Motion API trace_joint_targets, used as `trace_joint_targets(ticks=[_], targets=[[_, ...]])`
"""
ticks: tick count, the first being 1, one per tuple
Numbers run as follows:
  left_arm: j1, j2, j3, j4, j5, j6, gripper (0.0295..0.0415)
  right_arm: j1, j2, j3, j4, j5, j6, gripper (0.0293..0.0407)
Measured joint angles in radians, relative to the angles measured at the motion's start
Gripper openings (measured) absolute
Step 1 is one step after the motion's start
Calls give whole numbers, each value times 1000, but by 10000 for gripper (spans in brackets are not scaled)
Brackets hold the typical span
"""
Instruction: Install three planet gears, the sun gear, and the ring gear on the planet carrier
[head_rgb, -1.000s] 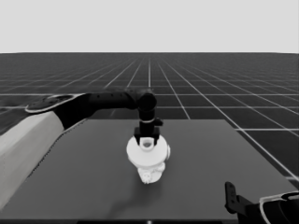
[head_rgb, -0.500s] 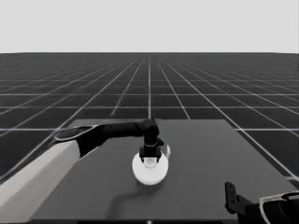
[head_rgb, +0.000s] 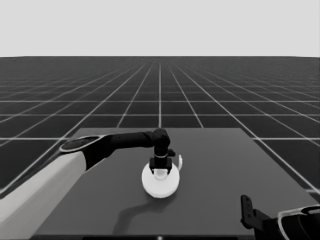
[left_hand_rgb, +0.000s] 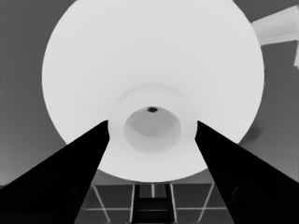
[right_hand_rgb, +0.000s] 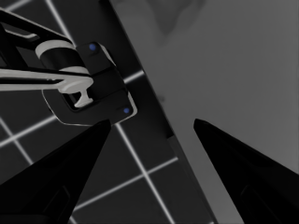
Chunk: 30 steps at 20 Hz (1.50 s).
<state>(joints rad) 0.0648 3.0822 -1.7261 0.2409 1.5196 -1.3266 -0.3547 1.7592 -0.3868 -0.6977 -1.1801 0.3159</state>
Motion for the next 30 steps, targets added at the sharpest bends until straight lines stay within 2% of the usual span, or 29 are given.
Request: trace_joint_targets(ticks=[30], targets=[[16, -1, -1, -1, -1, 261, 348, 0, 0, 0, 0, 0, 0, 385]])
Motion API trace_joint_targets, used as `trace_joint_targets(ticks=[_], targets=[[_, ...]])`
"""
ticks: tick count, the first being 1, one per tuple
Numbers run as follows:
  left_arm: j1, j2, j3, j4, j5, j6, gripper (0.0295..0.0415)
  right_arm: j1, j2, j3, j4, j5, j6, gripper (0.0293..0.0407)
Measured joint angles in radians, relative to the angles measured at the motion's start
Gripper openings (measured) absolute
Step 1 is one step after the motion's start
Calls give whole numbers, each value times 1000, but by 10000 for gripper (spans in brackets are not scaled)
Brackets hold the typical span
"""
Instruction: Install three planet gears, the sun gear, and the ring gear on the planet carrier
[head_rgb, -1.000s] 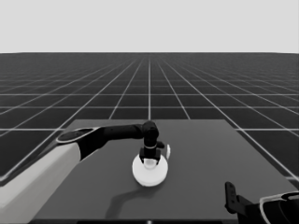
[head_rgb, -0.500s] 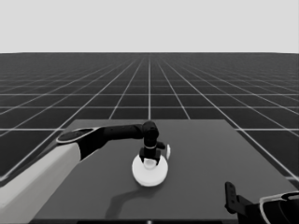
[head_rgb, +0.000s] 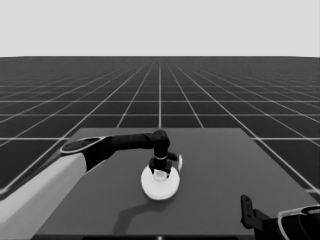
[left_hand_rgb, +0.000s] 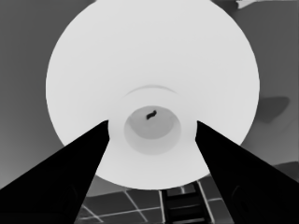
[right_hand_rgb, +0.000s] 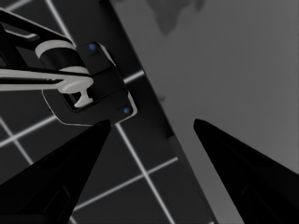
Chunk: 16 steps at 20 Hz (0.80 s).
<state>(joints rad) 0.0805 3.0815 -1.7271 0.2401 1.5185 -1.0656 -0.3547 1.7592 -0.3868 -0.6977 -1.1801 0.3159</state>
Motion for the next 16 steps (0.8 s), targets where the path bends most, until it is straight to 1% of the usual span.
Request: trace_joint_targets(ticks=[16], targets=[[0, 0, 0, 0, 0, 140, 348, 0, 0, 0, 0, 0, 0, 385]])
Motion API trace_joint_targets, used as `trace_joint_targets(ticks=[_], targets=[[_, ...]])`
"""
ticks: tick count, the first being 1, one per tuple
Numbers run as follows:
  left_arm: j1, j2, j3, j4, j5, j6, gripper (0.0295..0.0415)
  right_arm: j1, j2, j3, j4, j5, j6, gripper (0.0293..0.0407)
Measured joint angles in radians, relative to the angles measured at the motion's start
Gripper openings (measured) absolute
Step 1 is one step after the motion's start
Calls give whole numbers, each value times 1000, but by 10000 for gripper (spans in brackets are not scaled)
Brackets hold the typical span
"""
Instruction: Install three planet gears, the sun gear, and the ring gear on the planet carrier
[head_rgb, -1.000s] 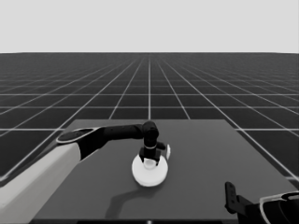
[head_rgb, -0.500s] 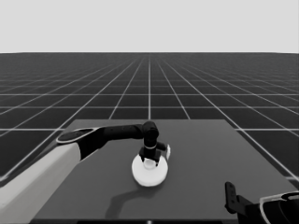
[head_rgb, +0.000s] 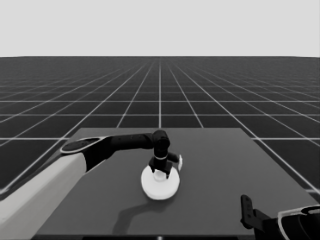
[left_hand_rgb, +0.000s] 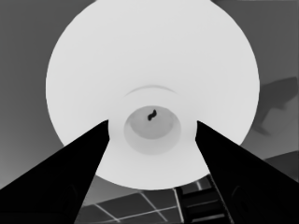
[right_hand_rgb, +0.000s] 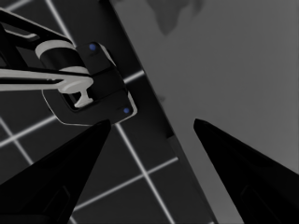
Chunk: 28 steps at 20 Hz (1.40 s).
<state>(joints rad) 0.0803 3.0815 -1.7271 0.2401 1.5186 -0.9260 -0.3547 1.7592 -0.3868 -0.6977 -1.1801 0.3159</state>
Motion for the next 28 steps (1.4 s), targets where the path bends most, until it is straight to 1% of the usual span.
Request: trace_joint_targets(ticks=[9, 10, 11, 13, 19, 20, 21, 22, 24, 28], targets=[[0, 0, 0, 0, 0, 79, 348, 0, 0, 0, 0, 0, 0, 385], [0, 0, 0, 0, 0, 84, 373, 0, 0, 0, 0, 0, 0, 385], [-1, 0, 0, 0, 0, 87, 381, 0, 0, 0, 0, 0, 0, 385], [-1, 0, 0, 0, 0, 90, 384, 0, 0, 0, 0, 0, 0, 385], [-1, 0, 0, 0, 0, 91, 385, 0, 0, 0, 0, 0, 0, 385], [-98, -24, 87, -115, 37, -176, 387, 0, 0, 0, 0, 0, 0, 385], [-195, -28, 109, -193, 46, -320, 386, 0, 0, 0, 0, 0, 0, 385], [-252, -26, 105, -240, 51, -393, 385, 0, 0, 0, 0, 0, 0, 385], [-301, -21, 90, -283, 56, -453, 385, 0, 0, 0, 0, 0, 0, 385], [-321, -17, 79, -303, 60, -479, 385, 0, 0, 0, 0, 0, 0, 385]])
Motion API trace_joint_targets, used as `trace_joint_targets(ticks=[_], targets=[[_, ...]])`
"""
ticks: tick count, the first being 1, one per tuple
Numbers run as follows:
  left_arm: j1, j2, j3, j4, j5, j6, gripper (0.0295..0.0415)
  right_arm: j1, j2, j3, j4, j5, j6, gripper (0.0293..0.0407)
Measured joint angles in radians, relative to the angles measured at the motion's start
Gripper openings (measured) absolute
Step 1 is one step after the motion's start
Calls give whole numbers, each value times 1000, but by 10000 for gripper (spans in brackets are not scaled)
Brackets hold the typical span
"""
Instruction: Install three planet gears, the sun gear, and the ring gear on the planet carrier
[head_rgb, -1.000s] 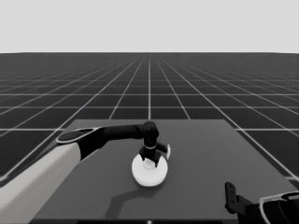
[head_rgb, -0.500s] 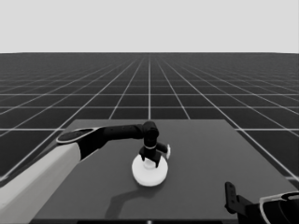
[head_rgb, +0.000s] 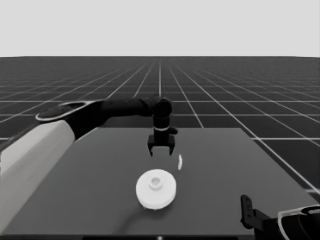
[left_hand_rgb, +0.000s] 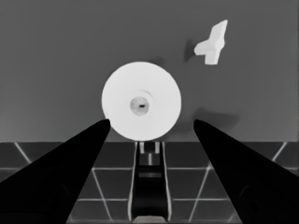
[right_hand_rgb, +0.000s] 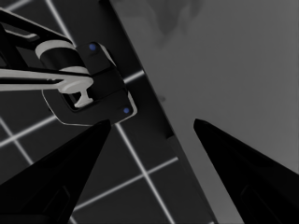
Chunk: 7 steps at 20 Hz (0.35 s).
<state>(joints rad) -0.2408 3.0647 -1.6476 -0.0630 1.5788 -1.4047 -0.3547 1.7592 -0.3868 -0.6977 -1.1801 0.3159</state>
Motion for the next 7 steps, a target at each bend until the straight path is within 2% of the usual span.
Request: trace_joint_targets(ticks=[1, 2, 3, 4, 5, 7], targets=[[-1, 0, -1, -1, 0, -1, 385, 0, 0, 0, 0, 0, 0, 385], [-33, -265, 440, 150, -362, 481, 409, 355, 293, -129, 477, -441, 482, 395], [-60, -668, 766, 242, -585, 967, 412, 626, 663, -465, 766, -439, 805, 392], [-76, -944, 954, 296, -715, 1292, 401, 671, 832, -788, 796, -431, 824, 388], [-86, -1100, 1068, 328, -792, 1483, 392, 671, 932, -1015, 800, -436, 811, 386], [-95, -1240, 1174, 357, -864, 1661, 386, 667, 1047, -1273, 800, -445, 776, 385]])
